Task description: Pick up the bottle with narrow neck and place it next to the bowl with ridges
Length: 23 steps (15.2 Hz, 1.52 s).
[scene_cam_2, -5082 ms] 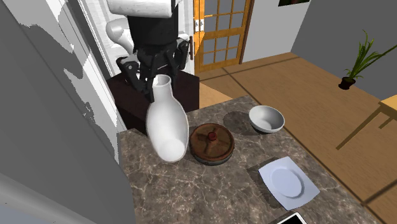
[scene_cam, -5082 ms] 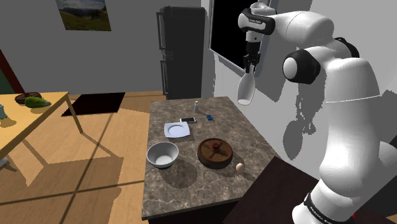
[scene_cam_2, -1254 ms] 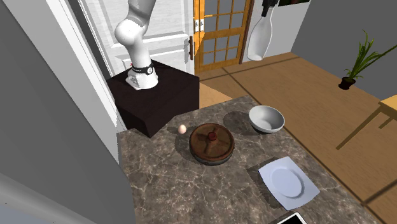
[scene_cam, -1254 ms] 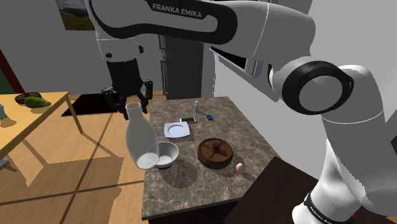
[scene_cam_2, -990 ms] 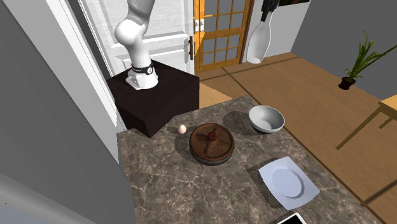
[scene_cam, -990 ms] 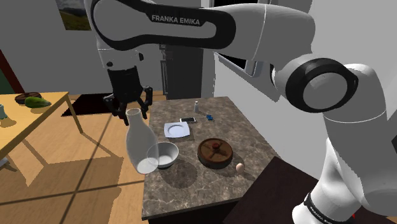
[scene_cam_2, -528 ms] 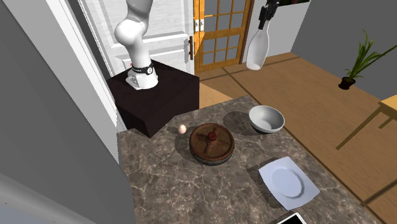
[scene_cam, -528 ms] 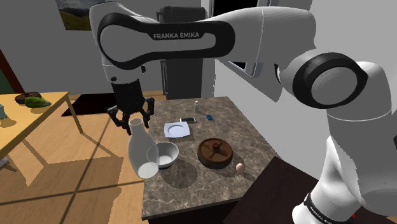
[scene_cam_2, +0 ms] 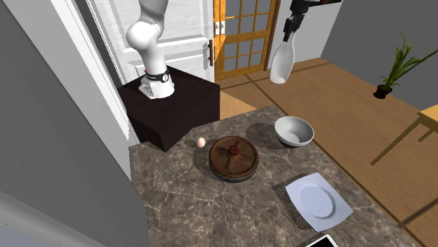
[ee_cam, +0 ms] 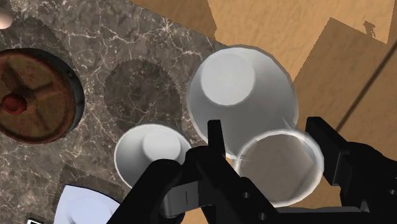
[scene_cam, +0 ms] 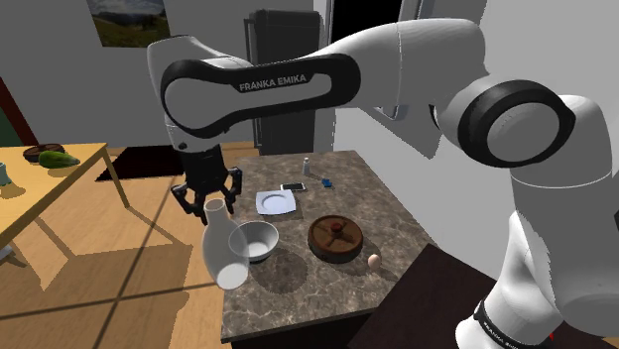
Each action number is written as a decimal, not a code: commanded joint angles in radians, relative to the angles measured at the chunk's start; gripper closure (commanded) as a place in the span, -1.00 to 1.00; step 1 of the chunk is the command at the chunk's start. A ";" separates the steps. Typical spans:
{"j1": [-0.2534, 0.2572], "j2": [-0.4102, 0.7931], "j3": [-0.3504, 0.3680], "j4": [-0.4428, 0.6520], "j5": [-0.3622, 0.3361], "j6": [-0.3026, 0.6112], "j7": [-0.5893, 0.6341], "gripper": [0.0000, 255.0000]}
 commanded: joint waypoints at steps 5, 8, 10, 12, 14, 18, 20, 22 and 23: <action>-0.002 0.003 -0.001 -0.077 -0.001 0.081 -0.001 1.00; -0.003 0.008 -0.001 -0.110 -0.001 0.119 -0.001 1.00; -0.003 0.013 -0.002 -0.129 -0.002 0.143 -0.002 1.00; -0.003 0.019 -0.002 -0.148 -0.003 0.167 -0.002 1.00; -0.003 0.025 -0.003 -0.165 -0.003 0.191 -0.002 1.00; -0.003 0.040 -0.004 -0.197 -0.005 0.237 -0.002 1.00; -0.003 0.049 -0.005 -0.210 -0.006 0.259 -0.002 1.00; -0.003 0.058 -0.006 -0.223 -0.007 0.281 -0.002 1.00; -0.003 0.063 -0.006 -0.229 -0.008 0.292 -0.002 1.00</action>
